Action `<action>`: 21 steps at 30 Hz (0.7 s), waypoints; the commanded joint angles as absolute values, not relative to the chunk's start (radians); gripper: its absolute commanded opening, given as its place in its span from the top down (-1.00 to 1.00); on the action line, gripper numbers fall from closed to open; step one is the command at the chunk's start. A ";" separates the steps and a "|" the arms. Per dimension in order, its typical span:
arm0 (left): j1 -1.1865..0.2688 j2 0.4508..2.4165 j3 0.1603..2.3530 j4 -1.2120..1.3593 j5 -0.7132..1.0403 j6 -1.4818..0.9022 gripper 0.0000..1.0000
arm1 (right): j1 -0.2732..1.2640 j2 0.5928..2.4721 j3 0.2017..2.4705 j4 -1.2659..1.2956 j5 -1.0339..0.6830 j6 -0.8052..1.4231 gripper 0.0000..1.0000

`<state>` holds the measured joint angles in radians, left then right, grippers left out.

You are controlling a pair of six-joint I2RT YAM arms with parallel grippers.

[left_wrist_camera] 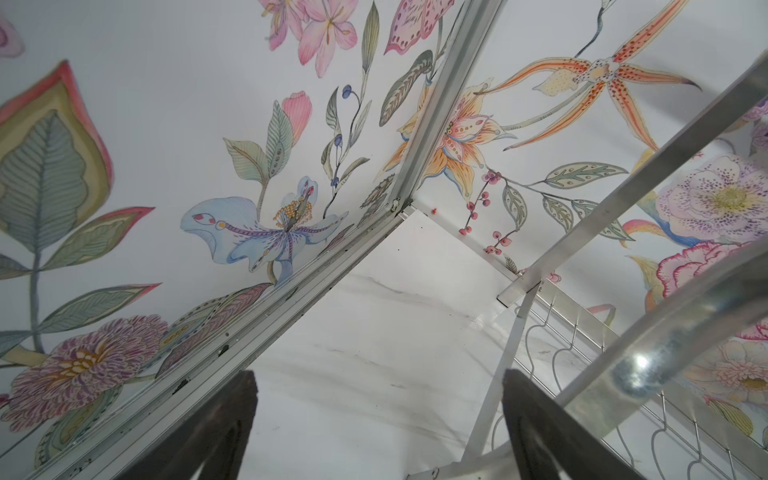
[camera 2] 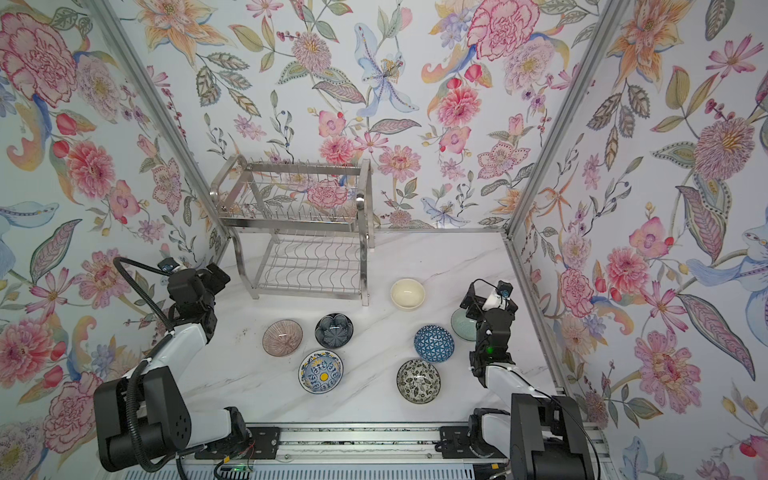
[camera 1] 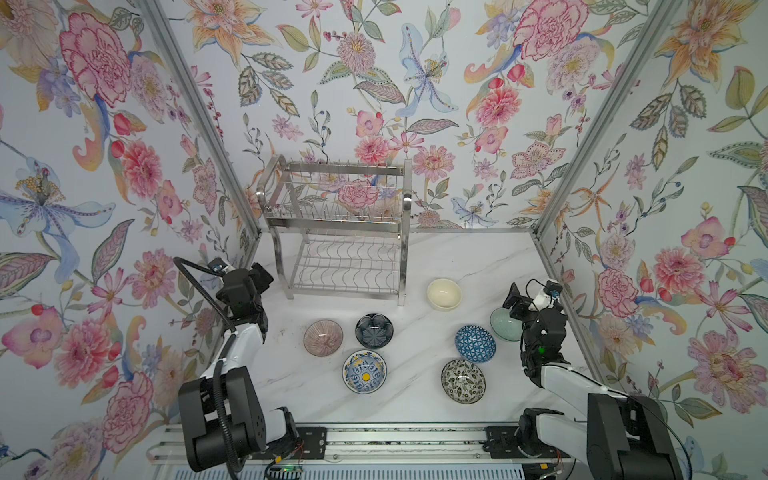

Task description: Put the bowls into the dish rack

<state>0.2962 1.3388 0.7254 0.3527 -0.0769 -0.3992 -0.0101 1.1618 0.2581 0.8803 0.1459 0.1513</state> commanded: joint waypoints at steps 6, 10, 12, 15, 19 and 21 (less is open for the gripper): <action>0.329 1.506 0.885 0.245 0.075 -0.376 -0.82 | 0.087 1.146 0.308 0.806 -0.133 0.086 -0.93; 0.336 1.617 0.984 0.185 0.123 -0.336 -0.80 | 0.129 1.130 0.318 0.776 -0.193 0.065 -0.93; 0.340 1.655 1.028 0.158 0.139 -0.324 -0.80 | 0.141 1.121 0.322 0.760 -0.208 0.060 -0.93; 0.356 1.690 1.071 0.148 0.149 -0.313 -0.80 | 0.141 1.120 0.319 0.761 -0.210 0.059 -0.93; 0.370 1.744 1.137 0.121 0.209 -0.288 -0.79 | 0.142 1.128 0.325 0.755 -0.224 0.057 -0.94; 0.370 1.781 1.190 0.085 0.256 -0.252 -0.78 | 0.143 1.126 0.324 0.754 -0.234 0.057 -0.94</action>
<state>0.3626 1.7382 1.1160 0.1402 0.1745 -0.3126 0.1364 1.1313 0.2939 0.7654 -0.2035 0.0734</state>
